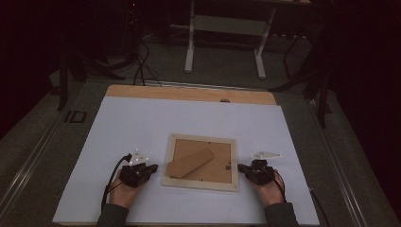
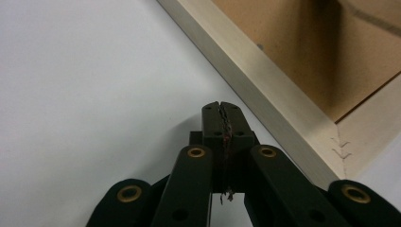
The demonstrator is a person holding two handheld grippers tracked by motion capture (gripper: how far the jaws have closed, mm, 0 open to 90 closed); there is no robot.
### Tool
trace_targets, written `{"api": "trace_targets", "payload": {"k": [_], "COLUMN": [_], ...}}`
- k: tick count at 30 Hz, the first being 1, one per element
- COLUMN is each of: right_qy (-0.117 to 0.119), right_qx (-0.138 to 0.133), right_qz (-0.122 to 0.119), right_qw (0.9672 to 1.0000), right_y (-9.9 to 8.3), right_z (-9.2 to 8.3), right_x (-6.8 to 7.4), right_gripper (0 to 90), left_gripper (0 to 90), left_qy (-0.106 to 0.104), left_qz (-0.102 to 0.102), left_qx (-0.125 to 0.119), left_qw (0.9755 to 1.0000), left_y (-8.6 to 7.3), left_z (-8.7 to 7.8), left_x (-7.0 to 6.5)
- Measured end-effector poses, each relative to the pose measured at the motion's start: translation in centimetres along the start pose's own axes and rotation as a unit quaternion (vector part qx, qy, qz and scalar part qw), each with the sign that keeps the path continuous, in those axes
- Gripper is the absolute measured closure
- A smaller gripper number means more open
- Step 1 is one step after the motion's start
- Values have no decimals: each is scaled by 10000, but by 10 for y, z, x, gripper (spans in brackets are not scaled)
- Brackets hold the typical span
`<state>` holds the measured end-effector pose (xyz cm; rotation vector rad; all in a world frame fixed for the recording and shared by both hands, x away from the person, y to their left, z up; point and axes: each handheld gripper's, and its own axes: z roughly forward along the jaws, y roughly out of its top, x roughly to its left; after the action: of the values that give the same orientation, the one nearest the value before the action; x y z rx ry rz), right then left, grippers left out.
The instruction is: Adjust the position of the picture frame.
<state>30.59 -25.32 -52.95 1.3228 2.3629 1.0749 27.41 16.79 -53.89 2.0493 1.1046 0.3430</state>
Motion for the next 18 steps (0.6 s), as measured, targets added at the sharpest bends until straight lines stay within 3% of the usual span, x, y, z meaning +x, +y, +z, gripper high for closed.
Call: {"api": "trace_targets", "payload": {"k": [18], "right_qy": [194], "right_qx": [83], "right_qz": [73], "right_qw": [9998], "right_y": [-4], "right_z": [-2], "right_x": [5], "right_gripper": [897], "left_gripper": [900], "left_qy": [-113], "left_qz": [102], "left_qx": [15], "left_qw": [9999], "left_y": [2], "left_z": [6], "left_x": [-7]}}
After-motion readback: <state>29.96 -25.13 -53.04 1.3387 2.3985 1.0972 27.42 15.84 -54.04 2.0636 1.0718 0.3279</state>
